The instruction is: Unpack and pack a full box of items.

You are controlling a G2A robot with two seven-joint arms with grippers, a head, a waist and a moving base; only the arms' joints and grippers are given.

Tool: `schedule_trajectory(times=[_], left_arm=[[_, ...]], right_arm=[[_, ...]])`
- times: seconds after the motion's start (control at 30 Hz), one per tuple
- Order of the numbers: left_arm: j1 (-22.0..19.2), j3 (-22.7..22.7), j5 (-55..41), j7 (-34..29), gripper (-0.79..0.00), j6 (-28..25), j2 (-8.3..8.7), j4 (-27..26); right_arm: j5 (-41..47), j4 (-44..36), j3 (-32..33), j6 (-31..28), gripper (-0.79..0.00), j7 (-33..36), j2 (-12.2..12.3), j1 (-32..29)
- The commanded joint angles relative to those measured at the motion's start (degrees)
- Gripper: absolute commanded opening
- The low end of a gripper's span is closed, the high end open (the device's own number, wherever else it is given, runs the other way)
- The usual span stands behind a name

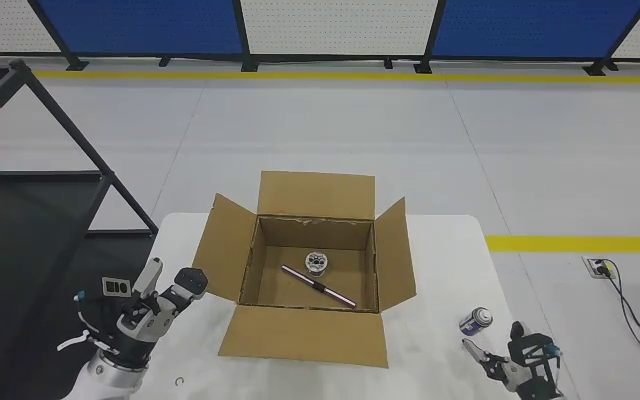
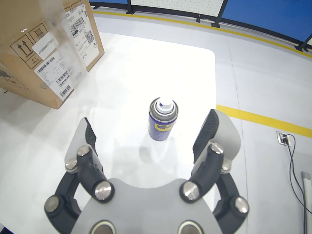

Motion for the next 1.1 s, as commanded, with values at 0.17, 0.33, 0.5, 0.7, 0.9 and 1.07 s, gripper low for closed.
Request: schedule_trajectory(times=[0.17, 0.33, 0.5, 0.7, 0.9, 1.07], left_arm=[[0.0, 0.0, 0.0, 0.0, 0.0, 0.0, 0.0, 0.0], [0.0, 0.0, 0.0, 0.0, 0.0, 0.0, 0.0, 0.0], [0.0, 0.0, 0.0, 0.0, 0.0, 0.0, 0.0, 0.0], [0.0, 0.0, 0.0, 0.0, 0.0, 0.0, 0.0, 0.0], [0.0, 0.0, 0.0, 0.0, 0.0, 0.0, 0.0, 0.0], [0.0, 0.0, 0.0, 0.0, 0.0, 0.0, 0.0, 0.0]], right_arm=[[-1.0, 7.2, -1.6, 0.6, 0.0, 0.1, 0.4, 5.4], [-0.9, 10.0, -2.4, 1.4, 0.0, -0.2, 0.6, 7.7], [-1.6, 11.9, -3.0, 2.5, -0.034, -0.3, 0.8, 9.2], [-2.1, 14.5, -3.6, 4.3, -0.363, -0.5, 1.0, 11.0], [-3.1, 15.2, -4.7, 6.7, -0.422, -0.5, 1.1, 11.7], [-3.0, 15.0, -5.0, 7.0, -0.665, -0.8, 1.2, 11.6]])
